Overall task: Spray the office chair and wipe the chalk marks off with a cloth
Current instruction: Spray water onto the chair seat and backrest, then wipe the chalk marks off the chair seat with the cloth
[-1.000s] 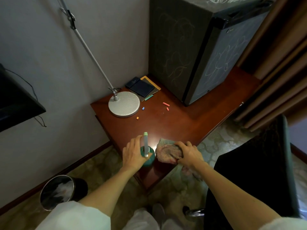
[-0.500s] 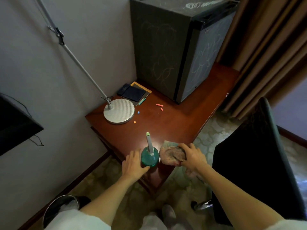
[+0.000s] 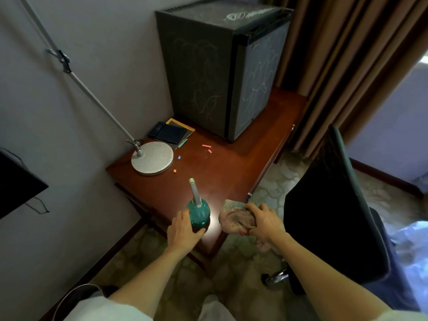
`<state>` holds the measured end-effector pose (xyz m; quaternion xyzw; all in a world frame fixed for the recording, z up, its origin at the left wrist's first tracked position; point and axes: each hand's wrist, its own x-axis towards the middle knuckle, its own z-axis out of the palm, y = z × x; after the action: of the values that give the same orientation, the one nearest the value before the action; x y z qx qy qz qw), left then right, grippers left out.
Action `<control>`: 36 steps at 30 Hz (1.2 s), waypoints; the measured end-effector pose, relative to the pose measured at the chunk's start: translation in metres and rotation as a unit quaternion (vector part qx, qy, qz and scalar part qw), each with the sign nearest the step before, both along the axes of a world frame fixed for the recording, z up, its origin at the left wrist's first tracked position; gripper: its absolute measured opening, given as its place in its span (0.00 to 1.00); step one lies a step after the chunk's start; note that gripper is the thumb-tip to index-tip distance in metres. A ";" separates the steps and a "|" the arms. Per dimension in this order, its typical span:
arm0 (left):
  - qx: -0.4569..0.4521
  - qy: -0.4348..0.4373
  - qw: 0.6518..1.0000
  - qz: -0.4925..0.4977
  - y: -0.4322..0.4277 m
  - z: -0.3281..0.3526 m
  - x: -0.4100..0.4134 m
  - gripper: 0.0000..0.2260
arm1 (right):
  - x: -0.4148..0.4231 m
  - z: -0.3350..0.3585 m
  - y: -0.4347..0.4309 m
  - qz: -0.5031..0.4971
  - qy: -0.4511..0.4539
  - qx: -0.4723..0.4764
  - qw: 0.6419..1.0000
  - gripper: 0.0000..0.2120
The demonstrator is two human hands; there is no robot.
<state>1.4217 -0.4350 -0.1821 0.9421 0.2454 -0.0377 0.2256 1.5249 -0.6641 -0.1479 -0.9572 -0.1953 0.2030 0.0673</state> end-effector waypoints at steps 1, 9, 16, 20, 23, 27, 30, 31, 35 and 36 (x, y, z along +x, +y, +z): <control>0.005 -0.002 1.000 -0.004 -0.006 0.000 -0.004 0.32 | -0.005 0.001 -0.006 0.002 -0.002 -0.002 1.000 0.34; -0.040 0.000 0.992 -0.120 -0.100 -0.007 -0.054 0.42 | -0.070 0.007 -0.081 0.012 0.016 0.017 1.000 0.33; 0.025 -0.034 0.979 -0.201 -0.247 -0.017 -0.108 0.42 | -0.141 -0.002 -0.191 0.017 0.039 0.065 0.997 0.35; 0.063 -0.073 0.969 -0.227 -0.322 -0.015 -0.125 0.38 | -0.177 0.000 -0.263 -0.019 0.010 0.093 0.995 0.34; 0.073 -0.064 0.957 -0.273 -0.371 -0.009 -0.127 0.39 | -0.194 0.005 -0.317 -0.047 -0.003 0.101 0.994 0.33; 0.067 -0.118 0.927 -0.349 -0.427 -0.004 -0.118 0.35 | -0.203 0.010 -0.378 -0.098 -0.020 0.113 0.989 0.32; 0.052 -0.114 0.915 -0.383 -0.462 0.004 -0.105 0.28 | -0.201 0.007 -0.412 -0.116 -0.028 0.100 0.988 0.32; 0.050 -0.118 0.910 -0.394 -0.471 0.004 -0.099 0.27 | -0.199 0.005 -0.422 -0.124 -0.026 0.096 0.987 0.32; 0.032 -0.115 0.899 -0.421 -0.502 -0.003 -0.079 0.23 | -0.186 -0.004 -0.454 -0.145 -0.024 0.096 0.984 0.32; 0.032 -0.114 0.897 -0.426 -0.509 -0.005 -0.072 0.23 | -0.180 -0.008 -0.461 -0.148 -0.023 0.097 0.984 0.32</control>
<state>1.3495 -0.9442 -0.1870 0.9610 -0.2061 -0.0145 0.1839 1.3452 -1.1252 -0.1561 -0.9689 -0.0716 0.1489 0.1843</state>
